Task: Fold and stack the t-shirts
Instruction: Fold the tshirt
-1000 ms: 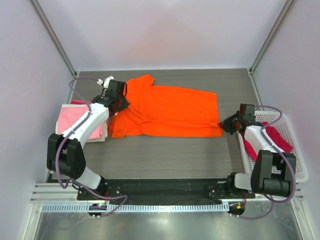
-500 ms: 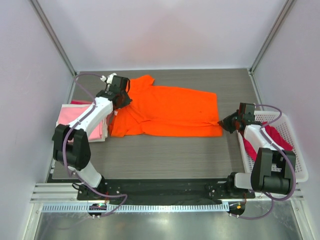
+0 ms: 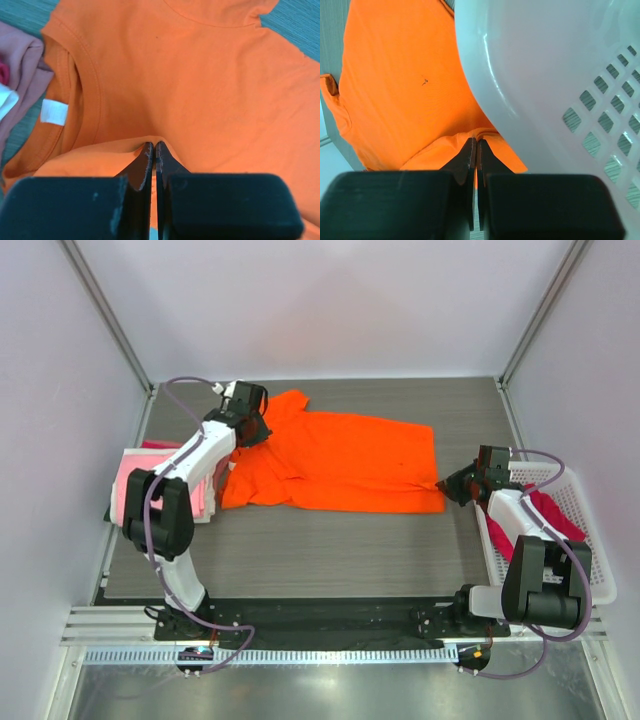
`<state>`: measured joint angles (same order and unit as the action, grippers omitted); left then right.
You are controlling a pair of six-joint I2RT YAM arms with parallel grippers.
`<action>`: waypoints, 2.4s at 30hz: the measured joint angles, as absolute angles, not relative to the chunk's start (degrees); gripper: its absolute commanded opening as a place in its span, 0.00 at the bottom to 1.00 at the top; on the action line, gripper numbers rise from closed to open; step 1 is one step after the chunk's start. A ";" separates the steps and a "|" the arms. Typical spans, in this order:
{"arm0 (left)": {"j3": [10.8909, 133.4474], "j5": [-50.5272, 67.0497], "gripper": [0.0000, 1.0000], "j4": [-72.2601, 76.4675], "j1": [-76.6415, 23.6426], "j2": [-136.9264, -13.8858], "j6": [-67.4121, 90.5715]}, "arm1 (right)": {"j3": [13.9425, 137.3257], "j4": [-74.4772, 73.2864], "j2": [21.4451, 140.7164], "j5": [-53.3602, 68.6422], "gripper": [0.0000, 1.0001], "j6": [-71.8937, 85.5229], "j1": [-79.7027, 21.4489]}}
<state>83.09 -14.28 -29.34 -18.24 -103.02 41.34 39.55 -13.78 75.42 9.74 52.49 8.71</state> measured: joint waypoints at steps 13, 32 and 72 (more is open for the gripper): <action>91.15 -11.64 0.00 -29.32 -18.26 -108.16 40.45 | 39.55 -13.76 75.42 8.93 0.04 52.69 8.36; 101.25 -10.94 0.80 -32.10 -18.24 -117.36 40.12 | 41.58 -12.97 72.66 7.03 0.78 52.45 5.43; 40.71 -19.35 0.77 -24.16 -19.11 -61.30 53.80 | 26.70 -11.20 73.78 -35.57 0.01 81.34 -18.55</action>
